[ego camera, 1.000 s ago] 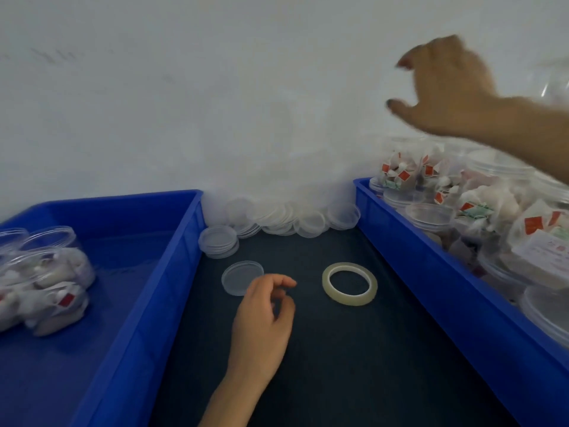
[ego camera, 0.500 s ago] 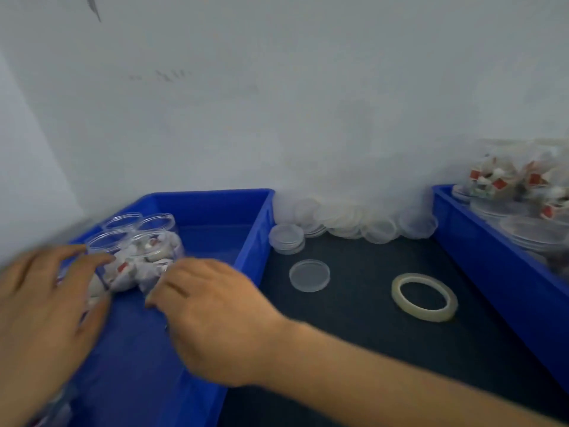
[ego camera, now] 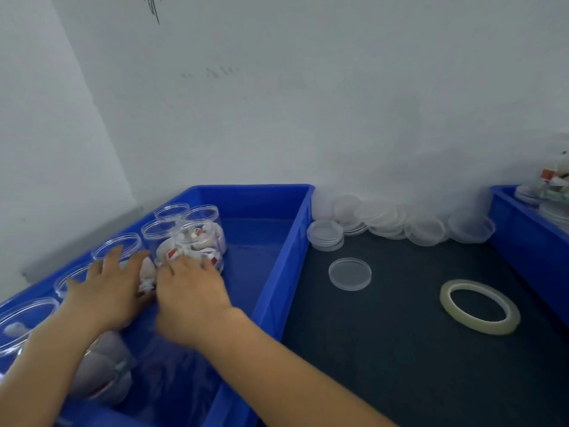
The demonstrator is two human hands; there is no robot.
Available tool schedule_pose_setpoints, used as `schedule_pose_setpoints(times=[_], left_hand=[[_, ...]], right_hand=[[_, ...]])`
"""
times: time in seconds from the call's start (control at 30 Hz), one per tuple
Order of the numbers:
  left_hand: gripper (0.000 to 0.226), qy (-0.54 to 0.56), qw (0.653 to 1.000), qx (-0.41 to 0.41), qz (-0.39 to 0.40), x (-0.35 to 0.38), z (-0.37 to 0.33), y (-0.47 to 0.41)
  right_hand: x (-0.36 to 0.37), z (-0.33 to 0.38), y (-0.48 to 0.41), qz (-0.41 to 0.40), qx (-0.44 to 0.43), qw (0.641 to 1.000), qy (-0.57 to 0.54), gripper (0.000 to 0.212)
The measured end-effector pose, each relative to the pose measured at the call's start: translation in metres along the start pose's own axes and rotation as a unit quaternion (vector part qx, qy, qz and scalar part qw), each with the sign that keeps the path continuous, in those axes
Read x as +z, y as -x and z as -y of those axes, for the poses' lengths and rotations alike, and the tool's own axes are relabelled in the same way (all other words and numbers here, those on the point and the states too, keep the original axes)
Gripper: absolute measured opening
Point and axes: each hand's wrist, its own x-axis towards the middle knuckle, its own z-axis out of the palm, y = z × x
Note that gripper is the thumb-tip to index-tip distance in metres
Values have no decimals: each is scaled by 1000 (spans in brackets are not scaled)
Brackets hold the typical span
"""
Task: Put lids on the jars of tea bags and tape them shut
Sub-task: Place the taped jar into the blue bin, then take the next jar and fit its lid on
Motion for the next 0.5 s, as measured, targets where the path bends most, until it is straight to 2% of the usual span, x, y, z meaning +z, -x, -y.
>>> schedule_pose_setpoints(times=[0.07,0.17,0.3,0.4,0.5], left_hand=[[90,-20,1000,6,-1,-14,-7,-13],[92,-95,989,108,-20,-29,-30,-34],[93,-65,982,175,42,-35,-71,-48],[75,-49,981,186,5,-27,-86,-49],[44,-17,986,159,-51,-27,-89,-45]], right_hand=[[2,-17,-8,-35,20,999,17,58],[2,-49,-17,-28,76,997,-5,67],[6,-72,-24,-2,127,990,-56,86],[12,-72,-27,-10,123,991,-52,90],[13,-73,-28,1,127,992,-20,102]])
